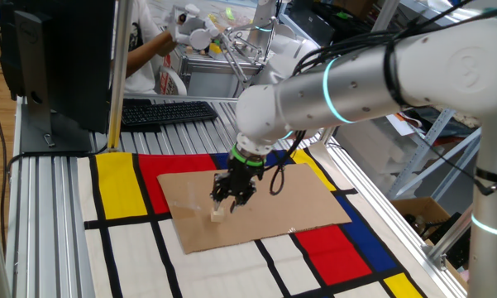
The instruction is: Hold a small block with the gripper and sweep it from left to right on the table
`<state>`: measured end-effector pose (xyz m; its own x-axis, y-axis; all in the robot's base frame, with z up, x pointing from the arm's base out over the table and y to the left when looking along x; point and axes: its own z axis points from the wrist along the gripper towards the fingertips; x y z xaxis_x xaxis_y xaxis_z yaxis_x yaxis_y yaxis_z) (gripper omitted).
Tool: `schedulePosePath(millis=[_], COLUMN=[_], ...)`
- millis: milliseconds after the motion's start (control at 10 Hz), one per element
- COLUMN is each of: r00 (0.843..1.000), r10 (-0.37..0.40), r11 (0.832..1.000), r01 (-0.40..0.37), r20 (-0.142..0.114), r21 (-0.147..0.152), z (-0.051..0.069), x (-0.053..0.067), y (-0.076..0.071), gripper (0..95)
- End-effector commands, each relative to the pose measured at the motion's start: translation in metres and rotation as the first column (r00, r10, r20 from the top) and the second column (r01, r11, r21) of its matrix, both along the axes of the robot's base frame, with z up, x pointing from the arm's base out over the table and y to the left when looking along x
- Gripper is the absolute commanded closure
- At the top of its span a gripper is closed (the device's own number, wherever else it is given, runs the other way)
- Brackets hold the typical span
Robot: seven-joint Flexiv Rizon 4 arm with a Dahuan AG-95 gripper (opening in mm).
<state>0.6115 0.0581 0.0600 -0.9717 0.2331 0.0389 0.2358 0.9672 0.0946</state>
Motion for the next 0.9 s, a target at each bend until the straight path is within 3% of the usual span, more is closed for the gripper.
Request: schedulePosePath(millis=[100,200,400,500,900], r00=[1.000,1.000,1.000,0.999,0.996], r10=[0.006,0.015,0.027,0.037,0.082], r11=[0.999,0.998,0.997,0.997,0.994], r01=[-0.007,-0.016,-0.028,-0.038,-0.084], r20=[-0.018,-0.014,-0.011,-0.014,-0.027], r21=[-0.033,-0.056,-0.072,-0.074,-0.073], z=[0.005,0.008,0.013,0.014,0.026], x=[-0.001,-0.003,-0.005,-0.004,-0.007], y=[-0.003,-0.005,-0.009,-0.012,-0.033], gripper=[76.0,76.0,76.0,95.0,95.0])
